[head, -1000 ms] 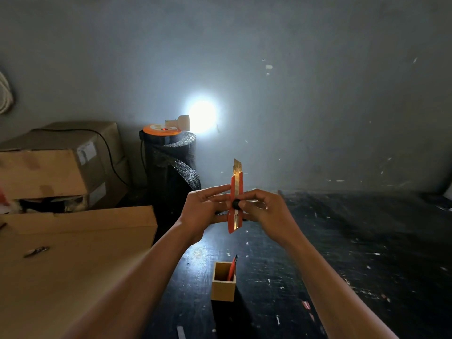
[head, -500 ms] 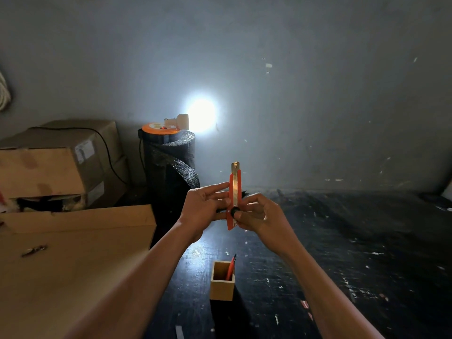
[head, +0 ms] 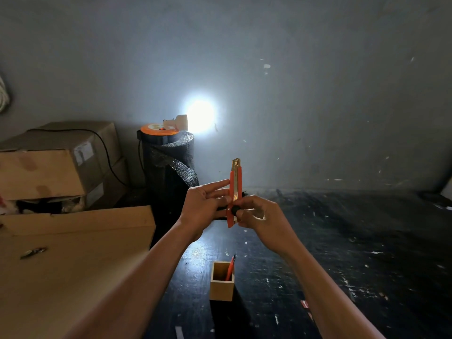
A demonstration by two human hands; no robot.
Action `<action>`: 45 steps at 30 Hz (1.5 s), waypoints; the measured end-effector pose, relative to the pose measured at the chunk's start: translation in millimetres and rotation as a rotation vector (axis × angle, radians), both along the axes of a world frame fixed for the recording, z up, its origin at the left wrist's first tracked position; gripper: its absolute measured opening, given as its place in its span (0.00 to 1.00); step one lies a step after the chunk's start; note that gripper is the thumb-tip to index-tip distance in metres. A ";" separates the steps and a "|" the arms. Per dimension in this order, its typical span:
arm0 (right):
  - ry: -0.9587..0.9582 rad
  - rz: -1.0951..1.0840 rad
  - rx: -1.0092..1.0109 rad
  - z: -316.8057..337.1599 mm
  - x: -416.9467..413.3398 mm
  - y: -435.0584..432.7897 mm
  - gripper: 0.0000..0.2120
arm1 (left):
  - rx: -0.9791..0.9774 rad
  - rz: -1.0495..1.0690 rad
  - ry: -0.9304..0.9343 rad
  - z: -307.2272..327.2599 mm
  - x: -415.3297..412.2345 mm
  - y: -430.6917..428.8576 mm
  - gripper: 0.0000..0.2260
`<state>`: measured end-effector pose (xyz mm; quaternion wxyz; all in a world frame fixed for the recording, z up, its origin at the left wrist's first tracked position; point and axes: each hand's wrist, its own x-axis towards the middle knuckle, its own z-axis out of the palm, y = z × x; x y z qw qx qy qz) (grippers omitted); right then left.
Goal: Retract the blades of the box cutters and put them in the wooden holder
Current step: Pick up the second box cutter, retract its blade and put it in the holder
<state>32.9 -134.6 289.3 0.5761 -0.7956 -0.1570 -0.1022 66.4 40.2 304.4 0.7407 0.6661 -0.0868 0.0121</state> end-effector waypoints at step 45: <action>0.149 -0.114 0.052 -72.5 67.3 10.8 0.09 | 0.097 0.086 0.255 -127.8 25.0 17.6 0.16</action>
